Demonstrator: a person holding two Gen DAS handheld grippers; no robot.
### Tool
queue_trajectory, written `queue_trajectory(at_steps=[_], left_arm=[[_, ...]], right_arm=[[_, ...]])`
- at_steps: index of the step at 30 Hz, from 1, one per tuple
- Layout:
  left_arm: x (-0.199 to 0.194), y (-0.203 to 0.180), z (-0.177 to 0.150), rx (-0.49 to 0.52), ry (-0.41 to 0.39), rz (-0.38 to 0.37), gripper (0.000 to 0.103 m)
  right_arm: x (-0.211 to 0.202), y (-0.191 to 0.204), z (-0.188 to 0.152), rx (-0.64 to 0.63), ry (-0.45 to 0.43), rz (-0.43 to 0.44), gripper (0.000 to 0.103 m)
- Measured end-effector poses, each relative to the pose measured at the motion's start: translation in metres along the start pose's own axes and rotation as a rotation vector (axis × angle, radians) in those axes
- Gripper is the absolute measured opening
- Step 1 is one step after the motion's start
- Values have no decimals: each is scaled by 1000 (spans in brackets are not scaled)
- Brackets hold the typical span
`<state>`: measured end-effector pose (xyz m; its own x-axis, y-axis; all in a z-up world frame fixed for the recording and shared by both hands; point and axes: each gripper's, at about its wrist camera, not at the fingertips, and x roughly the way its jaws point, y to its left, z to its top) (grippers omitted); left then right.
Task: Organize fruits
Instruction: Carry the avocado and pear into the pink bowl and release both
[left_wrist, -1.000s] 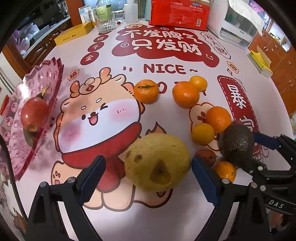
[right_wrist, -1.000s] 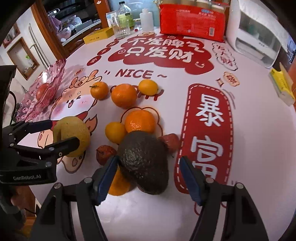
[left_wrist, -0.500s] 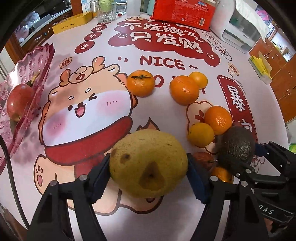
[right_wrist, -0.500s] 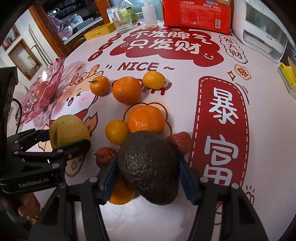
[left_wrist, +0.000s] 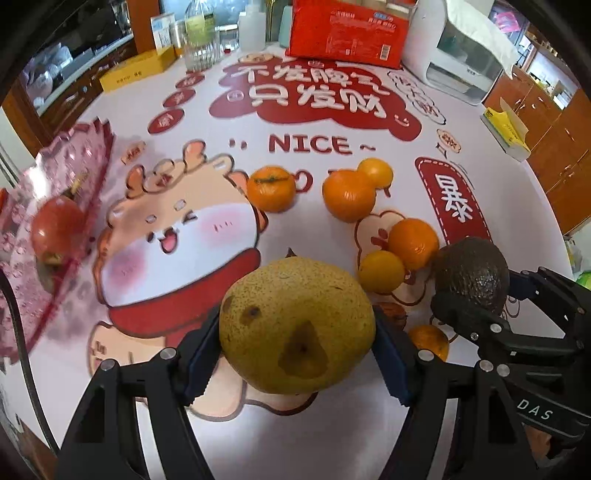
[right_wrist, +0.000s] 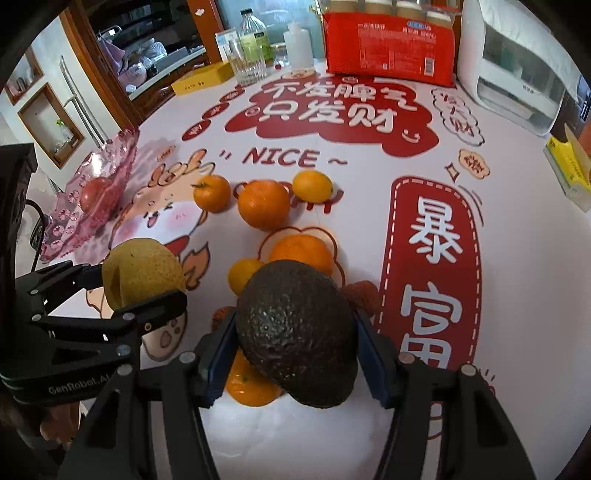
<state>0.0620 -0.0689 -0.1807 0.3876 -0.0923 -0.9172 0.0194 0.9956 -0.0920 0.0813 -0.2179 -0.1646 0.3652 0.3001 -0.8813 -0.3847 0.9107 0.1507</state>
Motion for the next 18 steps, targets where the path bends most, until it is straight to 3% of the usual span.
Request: queue_trajectory(at_steps=[10,18], left_arm=[[-53,17,6,22,-69,14,74],[-112,69,-5,-54,-150,110,74]], right_arm=[[-43,30,11,-15,-94,7,60],[-69,80,25,-105,-166,87,60]])
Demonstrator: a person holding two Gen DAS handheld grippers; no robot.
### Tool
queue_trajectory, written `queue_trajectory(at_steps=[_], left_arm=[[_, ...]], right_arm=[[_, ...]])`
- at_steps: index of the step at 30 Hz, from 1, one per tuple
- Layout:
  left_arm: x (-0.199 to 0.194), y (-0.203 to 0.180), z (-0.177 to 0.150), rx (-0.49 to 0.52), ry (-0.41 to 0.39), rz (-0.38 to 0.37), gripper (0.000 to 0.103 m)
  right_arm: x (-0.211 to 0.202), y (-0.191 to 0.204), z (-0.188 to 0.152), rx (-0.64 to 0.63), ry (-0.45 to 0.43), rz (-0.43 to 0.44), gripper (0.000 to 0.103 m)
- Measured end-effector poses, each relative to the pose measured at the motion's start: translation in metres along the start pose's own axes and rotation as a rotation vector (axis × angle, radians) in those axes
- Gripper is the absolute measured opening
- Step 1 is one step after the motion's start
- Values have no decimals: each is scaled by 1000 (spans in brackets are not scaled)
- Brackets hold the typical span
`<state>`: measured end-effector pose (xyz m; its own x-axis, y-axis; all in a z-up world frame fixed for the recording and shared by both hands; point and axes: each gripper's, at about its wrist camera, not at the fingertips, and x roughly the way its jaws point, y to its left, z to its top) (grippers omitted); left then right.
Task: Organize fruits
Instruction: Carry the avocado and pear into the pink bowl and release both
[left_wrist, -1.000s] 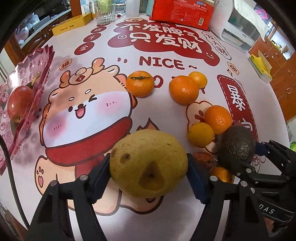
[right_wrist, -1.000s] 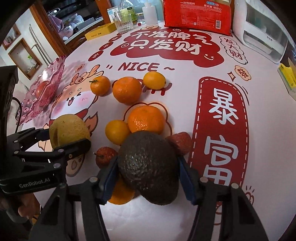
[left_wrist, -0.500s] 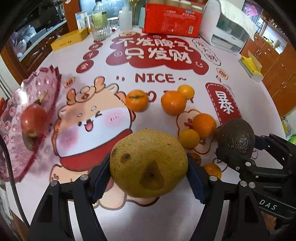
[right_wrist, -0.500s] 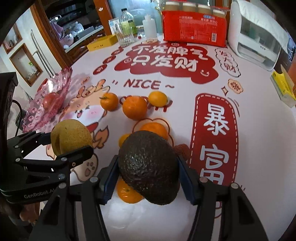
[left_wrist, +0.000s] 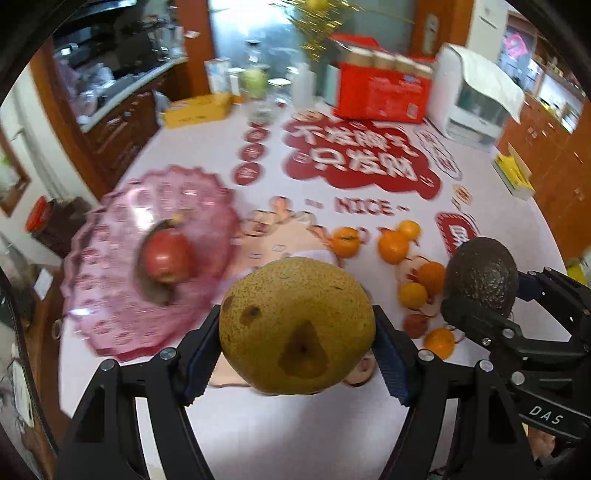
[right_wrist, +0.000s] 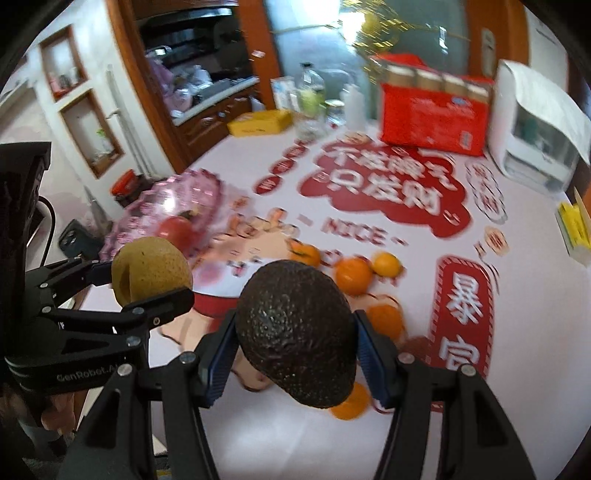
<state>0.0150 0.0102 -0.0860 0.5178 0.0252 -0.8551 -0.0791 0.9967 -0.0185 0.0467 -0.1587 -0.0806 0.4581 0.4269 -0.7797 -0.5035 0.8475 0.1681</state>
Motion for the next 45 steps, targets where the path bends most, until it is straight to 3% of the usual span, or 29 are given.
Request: queue_trajectory(at_steps=[7,11,22,28,38,45], left_arm=[[-27,82,6,-46,-53,63,74],[-30,131,16,-28,-56,78,74],[1,246,47,82,-29,54,74],[43,267,52,139,36,20,74],[102,271,47,199,121,-14,74],[123,262,46,229,159,-27,75]], right_arm=[[-5,68,22,-114,-48,9,60],[8,106,38,-98,-55,6,60],[97,200,66,-21,48,-7,60],[140,226,65,-16,138,-57,61],[183,247,62,-18,235,-66,62],[168,248,66,-37,167,-70,68]])
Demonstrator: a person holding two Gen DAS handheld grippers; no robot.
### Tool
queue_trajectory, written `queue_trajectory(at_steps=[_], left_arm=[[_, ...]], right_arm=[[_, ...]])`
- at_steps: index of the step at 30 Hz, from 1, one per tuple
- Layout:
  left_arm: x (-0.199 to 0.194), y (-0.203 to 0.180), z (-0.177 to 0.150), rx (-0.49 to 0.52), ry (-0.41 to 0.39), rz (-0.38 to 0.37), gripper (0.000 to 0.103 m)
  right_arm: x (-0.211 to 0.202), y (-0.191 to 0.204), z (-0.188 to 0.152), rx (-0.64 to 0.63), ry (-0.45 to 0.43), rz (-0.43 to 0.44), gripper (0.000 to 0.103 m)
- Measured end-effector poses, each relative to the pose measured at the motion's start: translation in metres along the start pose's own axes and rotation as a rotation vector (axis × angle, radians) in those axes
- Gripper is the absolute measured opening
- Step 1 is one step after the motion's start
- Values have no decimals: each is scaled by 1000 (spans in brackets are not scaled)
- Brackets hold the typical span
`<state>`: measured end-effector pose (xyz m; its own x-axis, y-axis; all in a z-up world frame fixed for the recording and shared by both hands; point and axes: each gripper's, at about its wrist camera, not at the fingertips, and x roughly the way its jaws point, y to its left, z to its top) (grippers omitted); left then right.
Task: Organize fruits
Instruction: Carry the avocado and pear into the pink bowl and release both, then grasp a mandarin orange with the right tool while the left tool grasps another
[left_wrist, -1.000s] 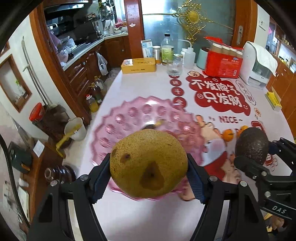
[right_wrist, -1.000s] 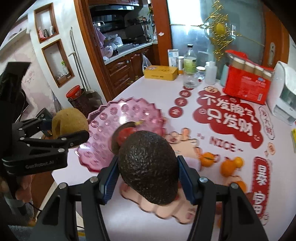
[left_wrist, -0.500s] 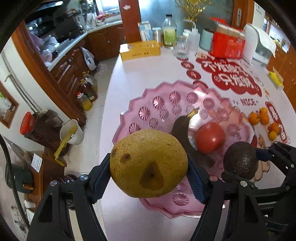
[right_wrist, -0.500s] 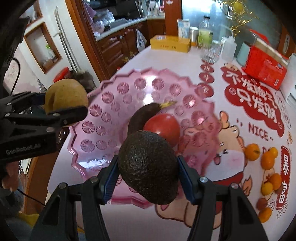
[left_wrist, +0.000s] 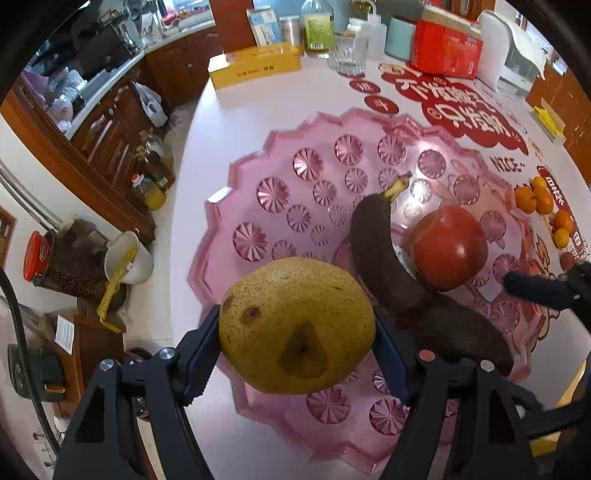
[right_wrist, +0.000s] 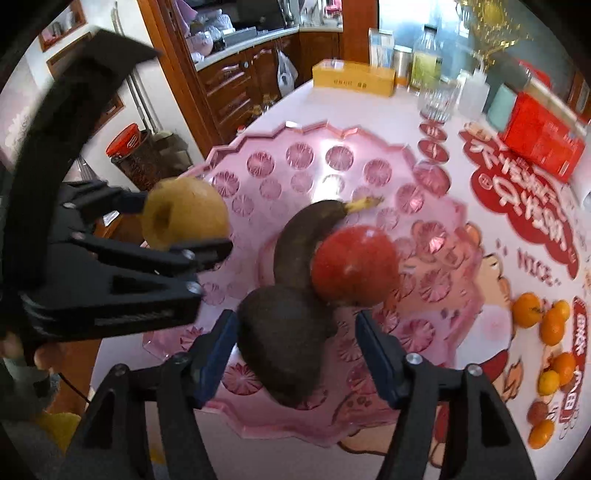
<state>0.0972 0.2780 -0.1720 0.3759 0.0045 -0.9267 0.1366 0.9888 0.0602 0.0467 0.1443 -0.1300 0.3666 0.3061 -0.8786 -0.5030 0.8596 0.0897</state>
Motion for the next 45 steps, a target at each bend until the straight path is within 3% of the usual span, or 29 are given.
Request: queue_trajectory(at_steps=[5,9,11,28,37,45], left_arm=[[3,-4,0,1,14,-19,75],[-16,-4,-1,12,-61,-13,93],[-26,-4,0,12,-87,-16,96],[-76,-10,-25,8,-152,3,96],[-92,-35,-34,21,-166,13,96],[-106,-70,-24,34,-186,-14,96]], right_arm=[[-12,-2,-1,10,-27,-6,70],[-21,-6,-3,33,-51,-16,70],[-25,-8,-5,48,-61,-22,70],[-57,-6,-22,61,-124,-54,70],[-66,-8,-39,51,-136,-45,70],[-92,-33,-59,66,-172,-73,70]])
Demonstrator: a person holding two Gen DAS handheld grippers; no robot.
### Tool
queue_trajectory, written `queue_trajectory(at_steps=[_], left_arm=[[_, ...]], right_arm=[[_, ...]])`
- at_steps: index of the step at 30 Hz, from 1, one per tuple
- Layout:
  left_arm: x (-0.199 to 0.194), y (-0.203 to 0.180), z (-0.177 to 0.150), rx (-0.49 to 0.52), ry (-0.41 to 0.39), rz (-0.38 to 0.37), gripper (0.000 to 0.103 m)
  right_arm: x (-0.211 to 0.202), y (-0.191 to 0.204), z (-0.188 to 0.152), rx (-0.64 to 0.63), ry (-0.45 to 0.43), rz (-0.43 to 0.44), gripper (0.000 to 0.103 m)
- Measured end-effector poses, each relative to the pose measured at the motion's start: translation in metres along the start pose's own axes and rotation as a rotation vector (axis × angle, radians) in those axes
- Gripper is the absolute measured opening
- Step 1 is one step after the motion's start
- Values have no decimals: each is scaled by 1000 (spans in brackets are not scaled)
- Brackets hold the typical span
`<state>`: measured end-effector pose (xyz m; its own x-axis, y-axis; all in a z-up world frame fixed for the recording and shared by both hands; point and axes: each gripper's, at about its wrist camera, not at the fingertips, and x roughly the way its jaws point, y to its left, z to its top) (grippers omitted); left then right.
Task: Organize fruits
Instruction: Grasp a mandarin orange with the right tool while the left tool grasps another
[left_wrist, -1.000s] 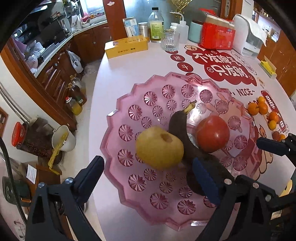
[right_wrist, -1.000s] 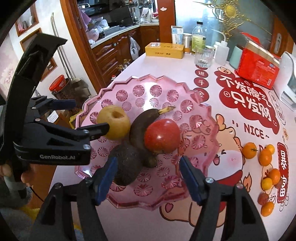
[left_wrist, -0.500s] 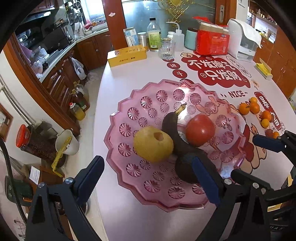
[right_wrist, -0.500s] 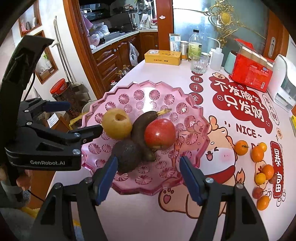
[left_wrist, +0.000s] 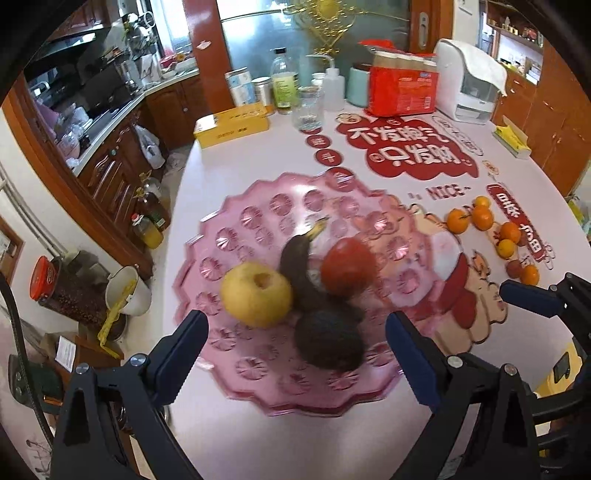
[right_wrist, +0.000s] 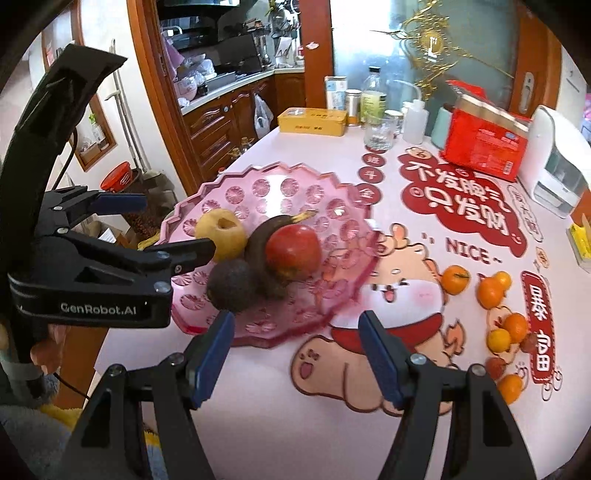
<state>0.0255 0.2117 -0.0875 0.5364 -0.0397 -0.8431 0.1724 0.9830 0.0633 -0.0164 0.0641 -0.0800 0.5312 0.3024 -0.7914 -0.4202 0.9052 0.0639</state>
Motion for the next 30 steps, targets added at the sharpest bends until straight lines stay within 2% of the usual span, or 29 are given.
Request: queue_trajectory(at_steps=[6,11,18,23,30], left_arm=[[-9,-51,24,52,-32,-41,96],[-9,-101,46,86,-58,-78,96],[12,-167,73,112,-43,-106,96],[41,-203,83,127,-5,-105,96],[89,-230,76,139,66,-101,96]], right_arm=[[-29,-42,-7,41,-37,-52,70],[-58,-95,-14,86,-75,-120,70],[-71,-167,-32,120,-53,-202,70],[-56,-211,-50,103,4,-222,70],[-8,-255,-87,84,126,-163,70]])
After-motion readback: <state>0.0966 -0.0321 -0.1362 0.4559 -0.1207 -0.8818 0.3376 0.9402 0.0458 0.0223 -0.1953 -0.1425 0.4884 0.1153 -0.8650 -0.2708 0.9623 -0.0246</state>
